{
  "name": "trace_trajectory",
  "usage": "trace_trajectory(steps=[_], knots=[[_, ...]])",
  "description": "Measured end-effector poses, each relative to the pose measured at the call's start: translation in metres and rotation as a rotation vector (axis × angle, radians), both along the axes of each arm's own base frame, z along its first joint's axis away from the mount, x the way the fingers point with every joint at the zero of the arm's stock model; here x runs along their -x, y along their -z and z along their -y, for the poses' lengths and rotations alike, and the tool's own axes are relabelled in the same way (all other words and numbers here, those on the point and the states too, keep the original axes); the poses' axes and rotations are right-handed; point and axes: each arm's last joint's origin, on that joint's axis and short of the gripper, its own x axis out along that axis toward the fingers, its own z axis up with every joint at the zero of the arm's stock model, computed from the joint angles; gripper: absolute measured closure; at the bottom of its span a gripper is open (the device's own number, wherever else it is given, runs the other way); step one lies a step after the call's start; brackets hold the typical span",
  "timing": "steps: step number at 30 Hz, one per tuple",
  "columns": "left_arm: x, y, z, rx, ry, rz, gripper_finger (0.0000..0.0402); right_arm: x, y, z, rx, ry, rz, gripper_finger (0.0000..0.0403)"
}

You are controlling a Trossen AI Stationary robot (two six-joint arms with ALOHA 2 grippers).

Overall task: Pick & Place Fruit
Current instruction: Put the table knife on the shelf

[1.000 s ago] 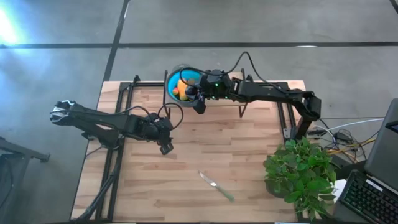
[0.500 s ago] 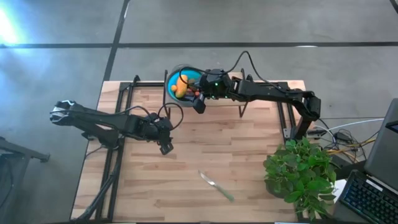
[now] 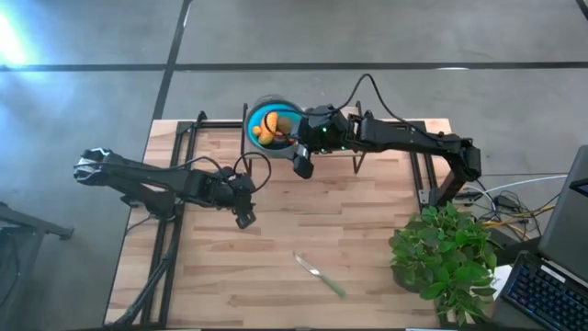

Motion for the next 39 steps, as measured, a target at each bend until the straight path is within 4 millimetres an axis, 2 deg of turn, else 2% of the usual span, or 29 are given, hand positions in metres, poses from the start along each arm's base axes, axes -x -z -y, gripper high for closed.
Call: trace_trajectory(steps=[6, 19, 27, 39], knots=[[0.001, 0.000, 0.000, -0.002, 0.001, -0.009, 0.0188, 0.004, -0.003, -0.035, -0.036, -0.069, -0.043, 0.0111], [0.003, 0.002, 0.001, 0.038, 0.030, -0.043, 0.0188, 0.009, 0.005, -0.115, -0.128, -0.212, -0.141, 0.0167], [0.003, 0.002, 0.001, 0.029, 0.045, -0.047, 0.0188, 0.018, 0.010, -0.150, -0.201, -0.239, -0.204, 0.0188], [0.003, 0.002, 0.001, 0.010, 0.077, -0.056, 0.0188, 0.033, 0.033, -0.193, -0.424, -0.127, -0.321, 0.0220]])
